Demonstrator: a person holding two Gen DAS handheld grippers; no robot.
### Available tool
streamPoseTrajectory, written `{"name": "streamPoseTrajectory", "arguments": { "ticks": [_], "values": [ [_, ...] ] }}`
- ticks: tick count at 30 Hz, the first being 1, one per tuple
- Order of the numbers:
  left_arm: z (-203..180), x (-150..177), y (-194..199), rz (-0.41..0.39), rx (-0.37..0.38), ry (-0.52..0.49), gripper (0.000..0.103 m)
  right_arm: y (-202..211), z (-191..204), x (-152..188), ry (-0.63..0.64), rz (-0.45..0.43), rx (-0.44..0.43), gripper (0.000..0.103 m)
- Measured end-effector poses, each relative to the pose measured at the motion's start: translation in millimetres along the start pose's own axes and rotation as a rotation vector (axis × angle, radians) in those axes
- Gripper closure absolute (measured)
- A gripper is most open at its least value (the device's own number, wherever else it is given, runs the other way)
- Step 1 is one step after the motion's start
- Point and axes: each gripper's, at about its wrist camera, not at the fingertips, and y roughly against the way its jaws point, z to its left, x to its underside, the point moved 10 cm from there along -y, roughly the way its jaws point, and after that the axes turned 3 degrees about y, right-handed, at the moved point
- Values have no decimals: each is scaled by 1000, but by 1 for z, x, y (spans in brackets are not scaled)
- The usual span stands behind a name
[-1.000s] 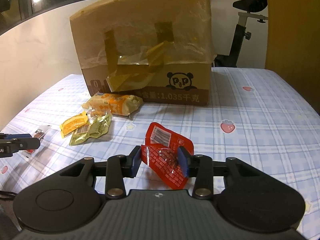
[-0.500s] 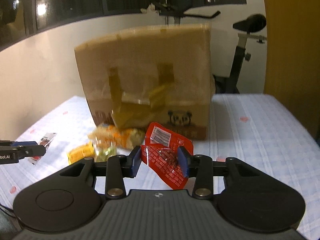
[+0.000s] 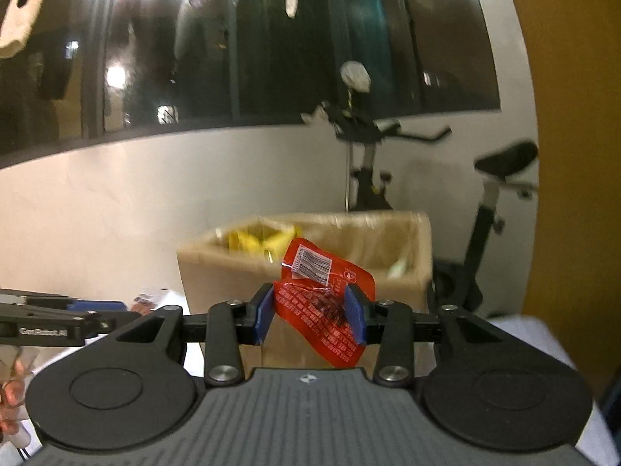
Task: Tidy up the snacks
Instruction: 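Lift both red packets up over the cardboard box with both tools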
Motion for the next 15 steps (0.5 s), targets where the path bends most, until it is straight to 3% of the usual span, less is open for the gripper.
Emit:
{"name": "streamPoseTrajectory", "arguments": {
  "ticks": [7, 15],
  "values": [
    [-11, -55, -34, -50, 15, -38, 61, -31, -3, -51, 64, -73, -16, 61],
    [-11, -82, -76, -12, 12, -38, 61, -85, -21, -66, 88, -59, 1, 61]
  ]
}}
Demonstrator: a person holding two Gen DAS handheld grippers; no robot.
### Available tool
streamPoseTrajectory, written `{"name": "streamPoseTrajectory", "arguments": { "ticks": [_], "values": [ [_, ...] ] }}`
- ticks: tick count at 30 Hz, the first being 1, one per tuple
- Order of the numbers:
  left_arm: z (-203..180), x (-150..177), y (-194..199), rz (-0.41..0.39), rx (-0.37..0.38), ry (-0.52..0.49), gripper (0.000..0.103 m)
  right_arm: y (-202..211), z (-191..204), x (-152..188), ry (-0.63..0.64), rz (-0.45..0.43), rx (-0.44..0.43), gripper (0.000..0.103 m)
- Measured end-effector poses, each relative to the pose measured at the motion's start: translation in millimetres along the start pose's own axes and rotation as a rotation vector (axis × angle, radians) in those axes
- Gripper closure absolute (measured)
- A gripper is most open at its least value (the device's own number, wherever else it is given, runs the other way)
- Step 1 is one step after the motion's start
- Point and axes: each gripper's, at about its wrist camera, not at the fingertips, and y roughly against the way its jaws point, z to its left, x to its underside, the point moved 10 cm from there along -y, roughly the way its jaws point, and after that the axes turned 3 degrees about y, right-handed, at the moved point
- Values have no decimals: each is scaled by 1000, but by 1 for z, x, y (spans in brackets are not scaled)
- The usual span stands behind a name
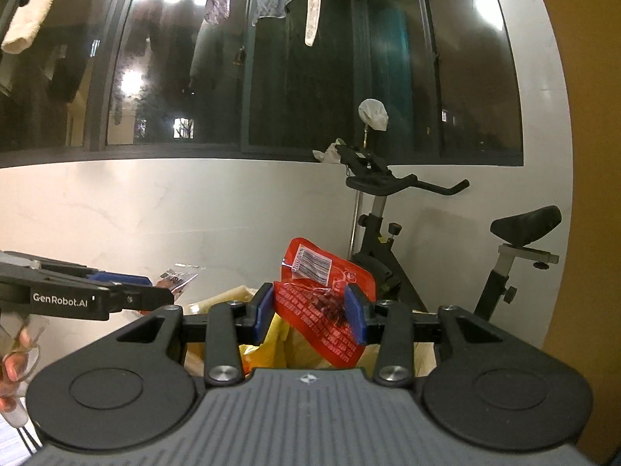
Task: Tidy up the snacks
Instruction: 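Lift both red packets up over the cardboard box with both tools, then open both tools to drop the red packets into the box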
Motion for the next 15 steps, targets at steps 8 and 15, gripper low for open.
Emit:
{"name": "streamPoseTrajectory", "arguments": {
  "ticks": [8, 15],
  "values": [
    [8, 7, -46, 67, -2, 3, 61, -37, -14, 25, -1, 78, 19, 61],
    [9, 25, -67, 119, -2, -13, 58, -59, -22, 56, -38, 167, 41, 61]
  ]
}}
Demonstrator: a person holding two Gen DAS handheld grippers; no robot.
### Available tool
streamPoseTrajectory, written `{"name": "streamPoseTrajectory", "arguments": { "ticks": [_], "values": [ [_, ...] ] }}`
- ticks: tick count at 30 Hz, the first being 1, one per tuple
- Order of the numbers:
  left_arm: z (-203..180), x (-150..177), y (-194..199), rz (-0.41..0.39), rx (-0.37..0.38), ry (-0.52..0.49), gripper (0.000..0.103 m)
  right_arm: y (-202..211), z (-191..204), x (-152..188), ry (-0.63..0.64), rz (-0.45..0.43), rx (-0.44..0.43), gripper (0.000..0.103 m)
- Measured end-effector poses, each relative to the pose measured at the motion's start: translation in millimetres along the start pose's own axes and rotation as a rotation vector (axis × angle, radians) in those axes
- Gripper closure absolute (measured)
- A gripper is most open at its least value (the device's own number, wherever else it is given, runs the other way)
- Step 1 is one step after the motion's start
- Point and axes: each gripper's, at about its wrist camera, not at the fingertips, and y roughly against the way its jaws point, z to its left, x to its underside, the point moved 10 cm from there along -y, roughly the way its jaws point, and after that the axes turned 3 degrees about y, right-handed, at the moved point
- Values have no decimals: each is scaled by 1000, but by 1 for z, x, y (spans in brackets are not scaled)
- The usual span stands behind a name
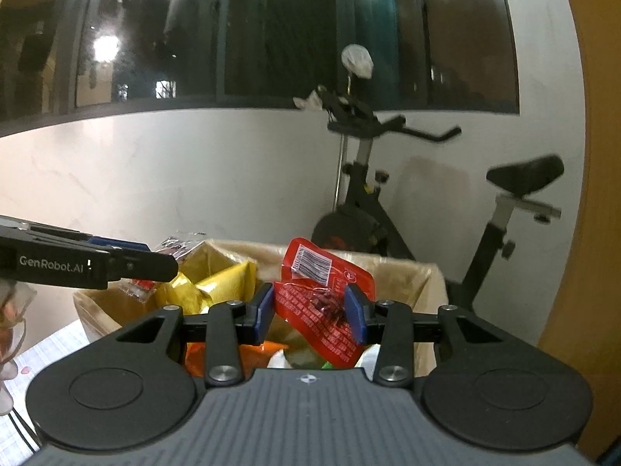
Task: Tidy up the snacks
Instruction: 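Open both tools to drop the red packets into the box, then move both tools back down toward the snacks beside the box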
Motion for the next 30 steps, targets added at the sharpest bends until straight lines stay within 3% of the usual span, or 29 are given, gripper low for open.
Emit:
{"name": "streamPoseTrajectory", "arguments": {
  "ticks": [4, 10, 13, 21, 30],
  "values": [
    [-2, 6, -7, 23, -10, -25, 36, -7, -1, 12, -12, 54, -1, 58],
    [1, 4, 5, 2, -14, -20, 18, 1, -3, 14, -17, 63, 3, 46],
    [3, 2, 17, -20, -22, -20, 18, 10, -6, 11, -29, 48, 20, 28],
    [6, 6, 49, -51, -16, -9, 14, 36, 0, 11, -55, 30, 41, 7],
    [16, 19, 81, -63, -67, -26, 6, 61, 17, 16, -80, 12, 38, 0]
  ]
}}
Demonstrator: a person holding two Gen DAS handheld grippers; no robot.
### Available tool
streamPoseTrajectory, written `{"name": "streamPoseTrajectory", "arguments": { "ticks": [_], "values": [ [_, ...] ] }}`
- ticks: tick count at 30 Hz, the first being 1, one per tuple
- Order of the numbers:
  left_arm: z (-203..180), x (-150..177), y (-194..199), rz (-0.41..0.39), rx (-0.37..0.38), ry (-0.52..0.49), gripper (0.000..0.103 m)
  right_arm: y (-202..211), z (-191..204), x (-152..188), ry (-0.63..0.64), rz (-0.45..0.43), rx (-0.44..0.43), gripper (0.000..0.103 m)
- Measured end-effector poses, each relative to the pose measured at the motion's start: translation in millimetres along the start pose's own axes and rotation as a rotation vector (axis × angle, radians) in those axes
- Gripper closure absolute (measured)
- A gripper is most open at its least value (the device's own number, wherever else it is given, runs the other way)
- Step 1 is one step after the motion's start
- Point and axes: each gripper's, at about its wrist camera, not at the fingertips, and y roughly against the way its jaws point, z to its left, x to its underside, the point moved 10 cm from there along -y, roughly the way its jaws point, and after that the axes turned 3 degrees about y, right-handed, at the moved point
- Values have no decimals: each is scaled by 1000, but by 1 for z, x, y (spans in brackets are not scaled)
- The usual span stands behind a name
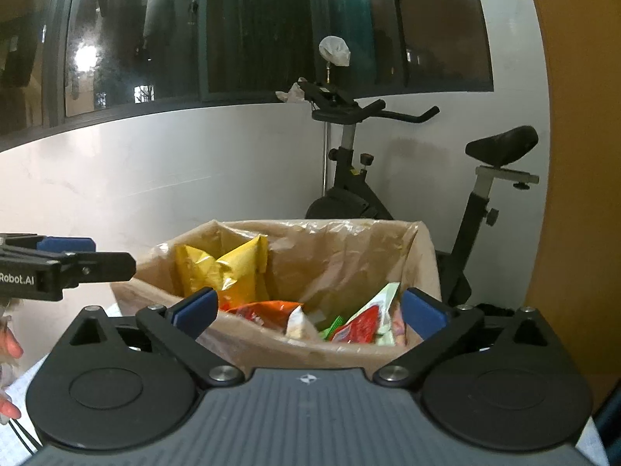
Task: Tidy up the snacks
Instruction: 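Move both tools back down toward the snacks beside the box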
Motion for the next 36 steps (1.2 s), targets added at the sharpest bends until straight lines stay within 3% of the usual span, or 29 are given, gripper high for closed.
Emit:
{"name": "streamPoseTrajectory", "arguments": {
  "ticks": [4, 8, 17, 31, 36],
  "values": [
    [2, 8, 11, -8, -7, 5, 2, 8, 5, 7, 18, 4, 53, 0],
    [5, 18, 17, 4, -4, 20, 0, 16, 16, 16, 23, 1, -20, 0],
    [11, 47, 31, 1, -29, -8, 0, 22, 22, 38, 1, 22, -49, 0],
    [36, 125, 13, 193, -54, 90, 0, 2, 37, 111, -48, 176, -143, 0],
    [40, 152, 2, 246, -31, 85, 0, -7, 37, 138, -50, 227, -115, 0]
  ]
}}
